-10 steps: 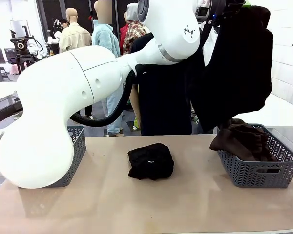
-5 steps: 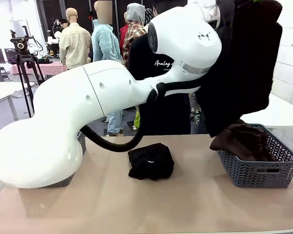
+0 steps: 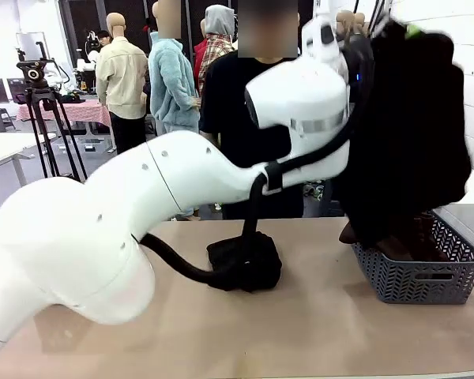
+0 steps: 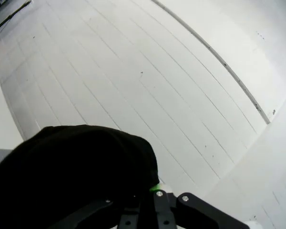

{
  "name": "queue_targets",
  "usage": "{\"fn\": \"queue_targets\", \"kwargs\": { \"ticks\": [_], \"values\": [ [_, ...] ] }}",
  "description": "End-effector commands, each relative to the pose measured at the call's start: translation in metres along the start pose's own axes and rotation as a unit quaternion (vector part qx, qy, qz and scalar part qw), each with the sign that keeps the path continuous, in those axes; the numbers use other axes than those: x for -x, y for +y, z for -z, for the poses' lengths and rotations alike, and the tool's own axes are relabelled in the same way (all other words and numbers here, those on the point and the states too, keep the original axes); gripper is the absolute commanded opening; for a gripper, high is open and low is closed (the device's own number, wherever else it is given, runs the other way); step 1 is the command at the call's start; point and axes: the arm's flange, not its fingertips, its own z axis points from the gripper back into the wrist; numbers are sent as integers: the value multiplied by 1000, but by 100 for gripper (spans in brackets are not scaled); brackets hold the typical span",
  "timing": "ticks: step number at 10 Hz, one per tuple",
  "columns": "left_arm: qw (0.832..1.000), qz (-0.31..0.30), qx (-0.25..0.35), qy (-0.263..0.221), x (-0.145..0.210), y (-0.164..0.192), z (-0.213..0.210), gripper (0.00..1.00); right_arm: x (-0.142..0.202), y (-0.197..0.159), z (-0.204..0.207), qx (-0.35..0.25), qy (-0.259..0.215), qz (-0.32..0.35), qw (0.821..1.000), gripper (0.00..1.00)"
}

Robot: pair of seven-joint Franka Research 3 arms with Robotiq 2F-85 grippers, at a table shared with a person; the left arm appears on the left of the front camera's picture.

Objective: Sort the tops and bottoms.
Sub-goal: Sort the clothes according to human instructions.

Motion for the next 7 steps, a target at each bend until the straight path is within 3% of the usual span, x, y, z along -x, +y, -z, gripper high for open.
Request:
{"fn": "queue_targets", "kwargs": {
  "ticks": [1, 4, 5, 6, 7],
  "values": [
    [1000, -5, 2, 27, 12, 29, 120, 0, 0, 0, 0, 1, 6, 4, 1000, 100],
    [999, 18, 1, 41, 31, 53, 135, 0, 0, 0, 0, 1, 6, 4, 1000, 100],
    [997, 16, -56, 48, 32, 62, 135, 0, 0, 0, 0, 1, 6, 4, 1000, 100],
    [999, -4, -10, 52, 65, 40, 12, 0, 0, 0, 0, 1, 6, 4, 1000, 100],
    [999, -4, -10, 52, 65, 40, 12, 0, 0, 0, 0, 1, 6, 4, 1000, 100]
  ]
}}
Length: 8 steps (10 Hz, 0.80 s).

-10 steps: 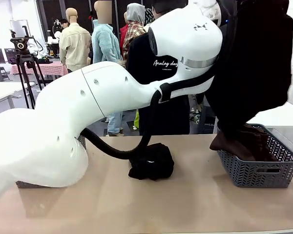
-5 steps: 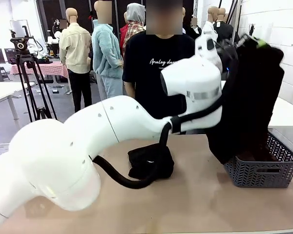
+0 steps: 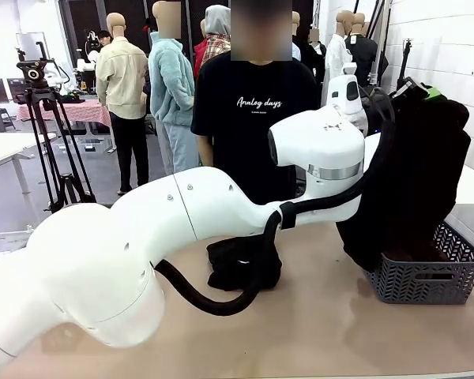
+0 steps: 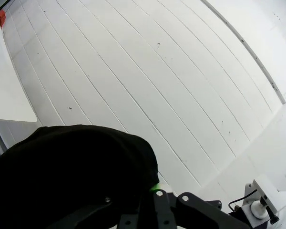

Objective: Sort the tops and bottoms.
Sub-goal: Sort the clothes according to human instructions.

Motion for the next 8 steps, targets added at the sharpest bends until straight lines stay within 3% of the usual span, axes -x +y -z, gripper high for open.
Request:
{"fn": "queue_targets", "kwargs": {
  "ticks": [1, 3, 6, 8],
  "values": [
    [1000, -8, 13, -3, -1, -9, 1, 0, 1, 0, 0, 2, 7, 5, 1000, 100],
    [1000, -3, 2, 1, 1, -2, 1, 0, 1, 0, 0, 2, 7, 5, 1000, 100],
    [989, 26, -14, 144, 14, 73, 45, 0, 1, 0, 0, 2, 7, 5, 1000, 100],
    [974, 64, -2, 217, 32, 94, 71, 0, 1, 0, 0, 2, 7, 5, 1000, 100]
  ]
}}
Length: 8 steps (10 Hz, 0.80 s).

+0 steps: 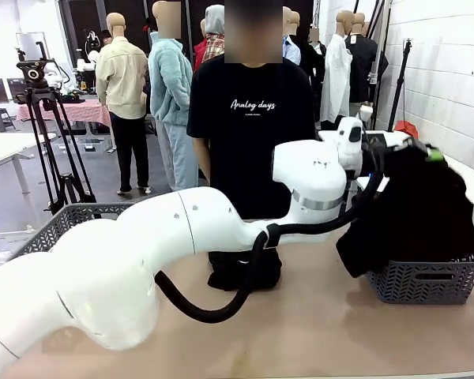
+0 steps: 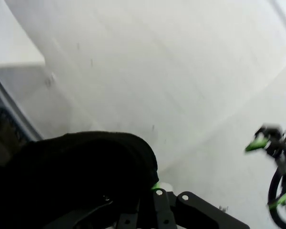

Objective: Sort the tops and bottoms.
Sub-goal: Sort the clothes according to human instructions.

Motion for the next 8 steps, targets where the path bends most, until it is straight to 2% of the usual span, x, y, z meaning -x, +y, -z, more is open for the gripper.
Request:
{"fn": "queue_targets", "kwargs": {
  "ticks": [1, 2, 3, 4, 5, 8],
  "values": [
    [996, 28, 9, 83, -36, 12, 69, 0, 0, 0, 0, 2, 7, 4, 1000, 100],
    [986, 14, 30, 166, -22, 17, 84, 0, 0, 0, 0, 2, 7, 4, 1000, 100],
    [979, 6, 29, 203, -9, 17, 90, 0, 0, 0, 0, 2, 7, 4, 1000, 100],
    [988, -16, -6, 155, -4, 19, 78, 0, 0, 0, 0, 2, 7, 4, 1000, 100],
    [988, 5, 25, 155, 41, 2, 20, 0, 0, 0, 0, 2, 7, 4, 1000, 100],
    [985, -4, 22, 169, 46, 1, 24, 0, 0, 0, 0, 2, 7, 4, 1000, 100]
  ]
}}
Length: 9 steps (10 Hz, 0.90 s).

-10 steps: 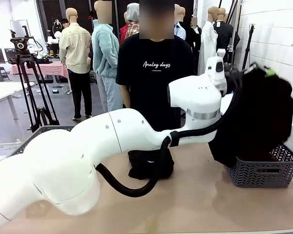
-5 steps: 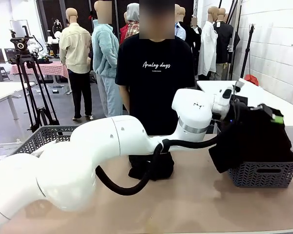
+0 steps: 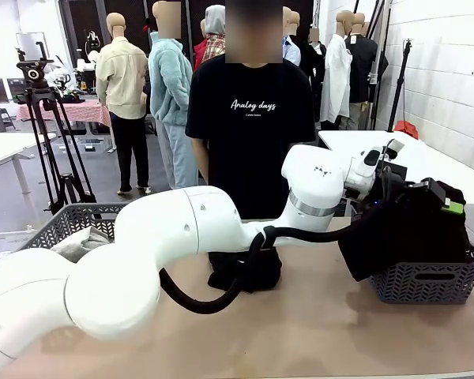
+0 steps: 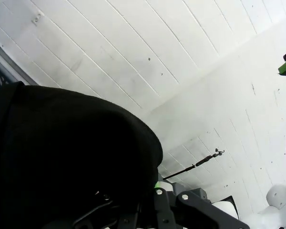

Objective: Sort the tops and bottoms.
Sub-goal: Sort the clothes according to human instructions.

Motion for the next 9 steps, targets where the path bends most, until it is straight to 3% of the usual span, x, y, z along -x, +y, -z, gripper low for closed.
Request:
{"fn": "queue_targets", "kwargs": {
  "ticks": [1, 3, 5, 6, 9],
  "values": [
    [994, 34, -47, 89, -17, 10, 1, 0, 0, 1, 0, 3, 7, 4, 1000, 100],
    [965, 117, -135, 192, -52, 33, -3, 0, 0, 1, 0, 3, 7, 4, 1000, 100],
    [941, 170, -175, 234, -75, 38, -2, 0, 0, 1, 0, 3, 7, 4, 1000, 100],
    [938, 187, -180, 228, -79, 40, 2, 0, 0, 1, 0, 3, 7, 4, 1000, 100],
    [948, 244, -156, 135, -81, 43, 28, 0, 0, 1, 0, 3, 7, 4, 1000, 100]
  ]
}}
